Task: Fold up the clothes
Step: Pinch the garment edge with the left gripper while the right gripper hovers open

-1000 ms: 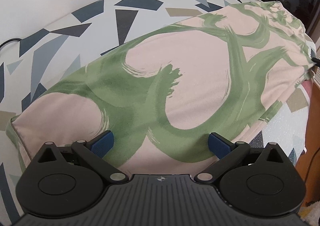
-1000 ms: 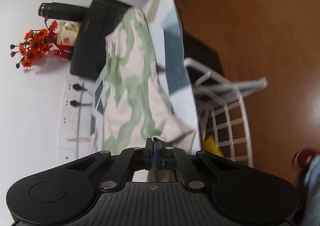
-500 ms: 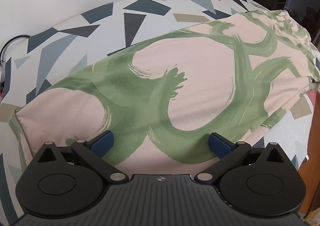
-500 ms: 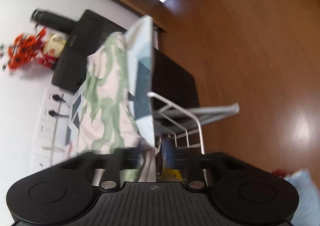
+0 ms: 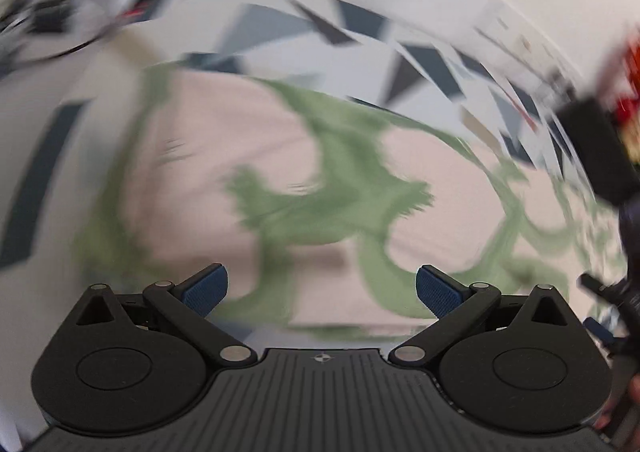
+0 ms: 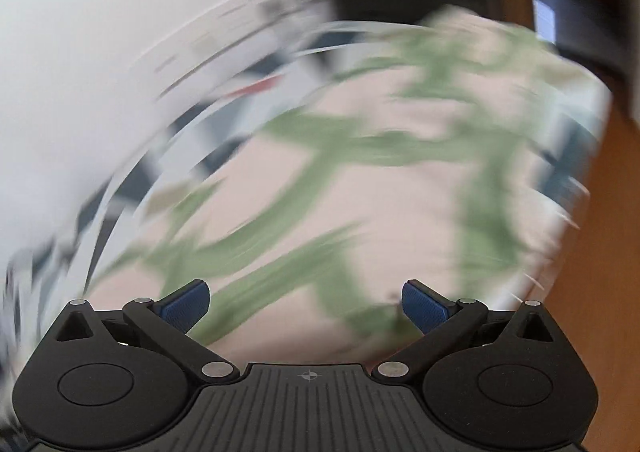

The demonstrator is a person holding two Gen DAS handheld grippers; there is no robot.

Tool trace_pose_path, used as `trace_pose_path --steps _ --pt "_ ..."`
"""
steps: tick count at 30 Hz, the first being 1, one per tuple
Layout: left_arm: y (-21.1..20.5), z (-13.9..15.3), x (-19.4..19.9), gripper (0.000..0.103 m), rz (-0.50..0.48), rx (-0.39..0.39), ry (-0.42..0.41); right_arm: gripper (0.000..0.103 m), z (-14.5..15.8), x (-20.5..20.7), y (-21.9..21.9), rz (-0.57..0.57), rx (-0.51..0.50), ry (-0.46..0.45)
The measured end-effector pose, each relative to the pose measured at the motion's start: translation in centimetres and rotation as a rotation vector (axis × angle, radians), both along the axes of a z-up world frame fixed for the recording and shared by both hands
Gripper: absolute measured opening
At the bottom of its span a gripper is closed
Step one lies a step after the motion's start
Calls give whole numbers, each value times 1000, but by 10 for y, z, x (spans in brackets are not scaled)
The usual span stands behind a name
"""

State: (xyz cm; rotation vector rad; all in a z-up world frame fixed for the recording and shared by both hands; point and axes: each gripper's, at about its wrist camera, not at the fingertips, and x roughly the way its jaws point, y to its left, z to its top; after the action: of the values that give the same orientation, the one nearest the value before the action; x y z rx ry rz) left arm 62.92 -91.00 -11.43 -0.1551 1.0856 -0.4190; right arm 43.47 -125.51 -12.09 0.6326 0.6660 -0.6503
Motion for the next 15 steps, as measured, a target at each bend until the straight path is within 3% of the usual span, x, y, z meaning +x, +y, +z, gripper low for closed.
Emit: trace_pose_path --steps 3,5,9,15 --pt "27 -5 -9 102 117 -39 39 102 -2 31 20 140 -87 43" --pt "39 -13 -12 102 179 -88 91 102 -5 49 26 211 -80 37" --pt "46 -29 -14 82 266 -159 159 102 -12 72 33 304 -53 40" --pt "33 -33 -12 91 388 -151 131 102 -7 92 38 454 -45 29"
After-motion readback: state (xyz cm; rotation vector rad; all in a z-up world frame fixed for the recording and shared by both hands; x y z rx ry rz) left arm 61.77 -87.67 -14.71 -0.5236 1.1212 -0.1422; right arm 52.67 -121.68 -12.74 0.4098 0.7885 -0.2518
